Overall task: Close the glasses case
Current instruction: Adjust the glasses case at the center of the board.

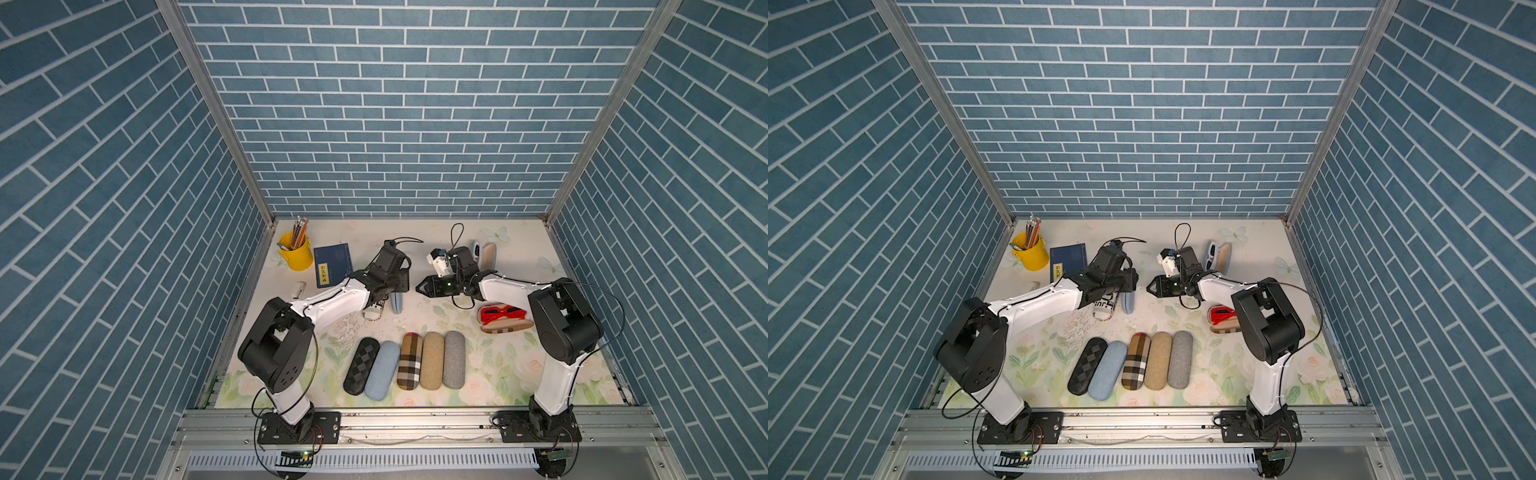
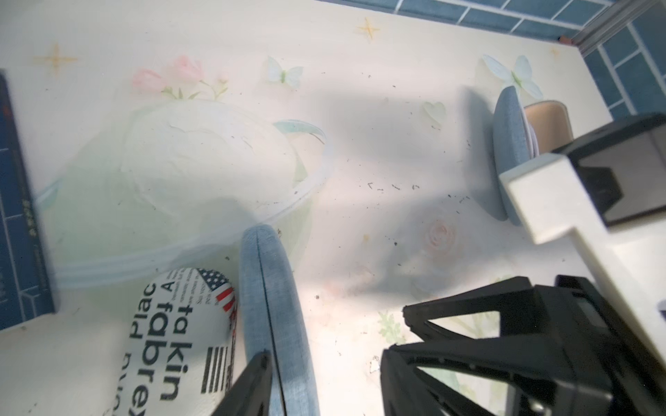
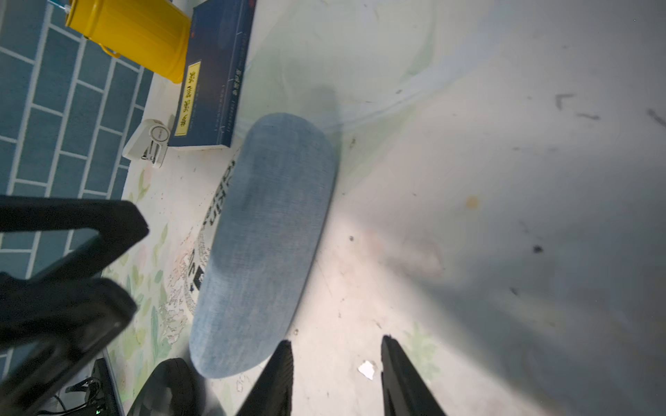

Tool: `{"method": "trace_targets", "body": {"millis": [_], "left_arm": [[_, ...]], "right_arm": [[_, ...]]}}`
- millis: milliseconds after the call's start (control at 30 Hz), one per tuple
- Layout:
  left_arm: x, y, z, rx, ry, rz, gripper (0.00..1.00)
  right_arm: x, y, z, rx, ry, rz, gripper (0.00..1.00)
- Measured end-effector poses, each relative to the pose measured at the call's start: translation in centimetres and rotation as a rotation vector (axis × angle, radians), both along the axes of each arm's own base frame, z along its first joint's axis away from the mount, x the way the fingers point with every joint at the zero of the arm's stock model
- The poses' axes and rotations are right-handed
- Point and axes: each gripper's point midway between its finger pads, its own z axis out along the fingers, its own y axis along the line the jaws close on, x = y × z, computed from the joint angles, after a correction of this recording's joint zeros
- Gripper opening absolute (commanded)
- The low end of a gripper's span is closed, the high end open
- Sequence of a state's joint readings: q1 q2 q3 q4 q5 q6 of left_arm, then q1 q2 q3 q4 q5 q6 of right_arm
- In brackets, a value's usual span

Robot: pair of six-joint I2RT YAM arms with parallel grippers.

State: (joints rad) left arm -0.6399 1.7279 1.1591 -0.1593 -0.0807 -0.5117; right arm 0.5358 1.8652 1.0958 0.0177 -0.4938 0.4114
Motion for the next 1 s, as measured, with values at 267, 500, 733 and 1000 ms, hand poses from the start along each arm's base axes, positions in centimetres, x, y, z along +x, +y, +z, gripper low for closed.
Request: {"method": "trace_targets", "body": {"millis": [267, 500, 733, 1000], "left_arm": [[-0.5, 1.1, -2.8, 0.106, 0.063, 0.019, 0.66], [0.1, 0.8, -4.9, 0.152, 0.085, 0.012, 0.49], [0.2, -0.3, -5.2, 0.087, 0.089, -0.022, 0.35], [-0.2, -1.0, -5.2, -0.14, 0.106, -0.073, 0.31]], "right_arm": [[-0.2, -1.5, 0.9, 0.009, -0.014, -0.025, 0.41], [-0.9, -1.9, 0.1, 0.004, 0.006, -0.024, 0.41], [-1.1, -2.2, 0.2, 0.005, 0.0, -0.021, 0.41], [-1.0, -3.1, 1.0, 0.009, -0.022, -0.032, 0.41]]}}
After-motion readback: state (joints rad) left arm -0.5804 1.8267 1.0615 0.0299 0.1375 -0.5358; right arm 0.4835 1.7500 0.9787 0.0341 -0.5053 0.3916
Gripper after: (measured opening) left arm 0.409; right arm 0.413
